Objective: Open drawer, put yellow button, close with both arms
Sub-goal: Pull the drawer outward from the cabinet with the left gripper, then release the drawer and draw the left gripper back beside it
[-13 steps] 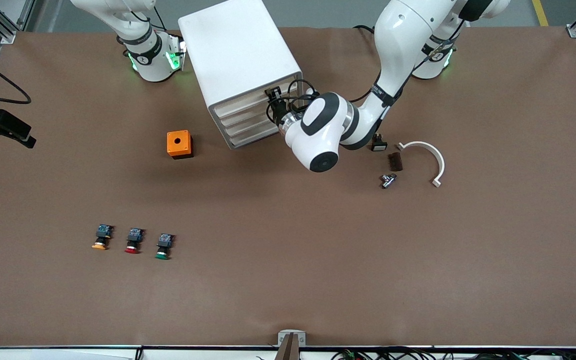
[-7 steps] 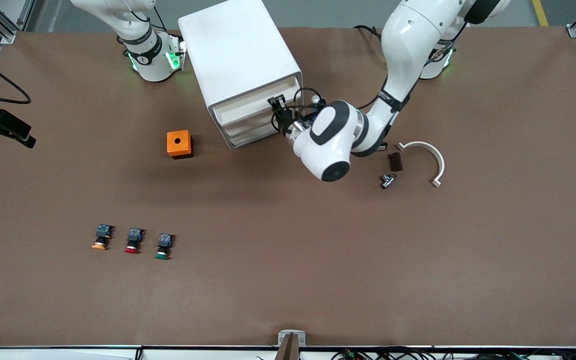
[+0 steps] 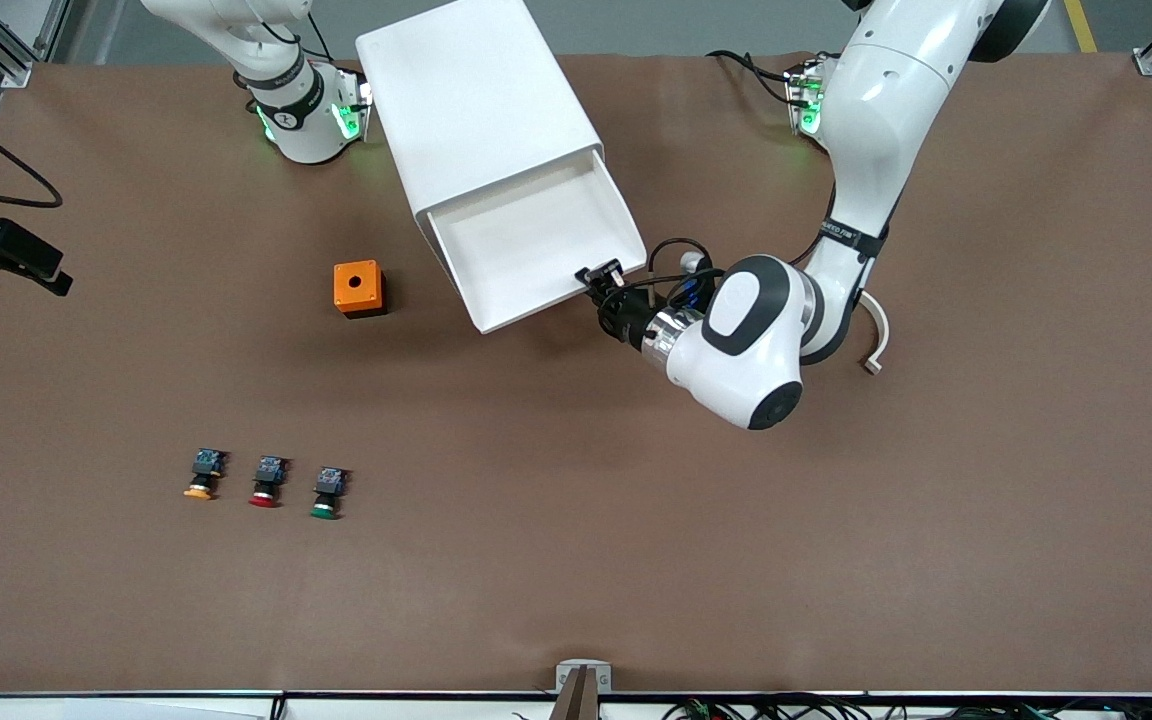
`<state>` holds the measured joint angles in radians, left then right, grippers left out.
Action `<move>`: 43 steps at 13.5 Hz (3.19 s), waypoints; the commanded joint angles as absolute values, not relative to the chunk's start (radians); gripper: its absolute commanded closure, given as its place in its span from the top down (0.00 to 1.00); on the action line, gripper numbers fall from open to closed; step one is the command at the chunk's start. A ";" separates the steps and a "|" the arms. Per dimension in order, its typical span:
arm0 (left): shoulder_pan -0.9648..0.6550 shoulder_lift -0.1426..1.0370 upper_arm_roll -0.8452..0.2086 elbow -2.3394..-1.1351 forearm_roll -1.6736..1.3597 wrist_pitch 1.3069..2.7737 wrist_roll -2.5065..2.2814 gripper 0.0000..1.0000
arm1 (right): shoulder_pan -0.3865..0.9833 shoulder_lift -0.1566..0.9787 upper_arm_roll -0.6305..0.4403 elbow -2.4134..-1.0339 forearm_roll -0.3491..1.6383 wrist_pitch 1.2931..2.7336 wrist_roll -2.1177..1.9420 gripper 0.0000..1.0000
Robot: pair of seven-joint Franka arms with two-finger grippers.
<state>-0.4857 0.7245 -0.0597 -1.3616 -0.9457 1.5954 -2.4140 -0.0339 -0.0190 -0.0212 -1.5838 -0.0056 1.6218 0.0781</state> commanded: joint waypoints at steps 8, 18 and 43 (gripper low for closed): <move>-0.416 0.733 -0.017 -1.279 -0.942 1.637 -2.283 0.99 | -0.035 -0.031 -0.017 -1.589 -0.005 1.620 0.077 1.00; -0.393 0.692 0.112 -1.266 -0.744 1.634 -1.895 1.00 | -0.034 -0.031 -0.017 -1.589 -0.005 1.618 0.078 1.00; -0.471 0.637 0.101 -1.269 -0.391 1.681 -1.014 1.00 | -0.035 -0.032 -0.017 -1.591 -0.005 1.632 0.080 1.00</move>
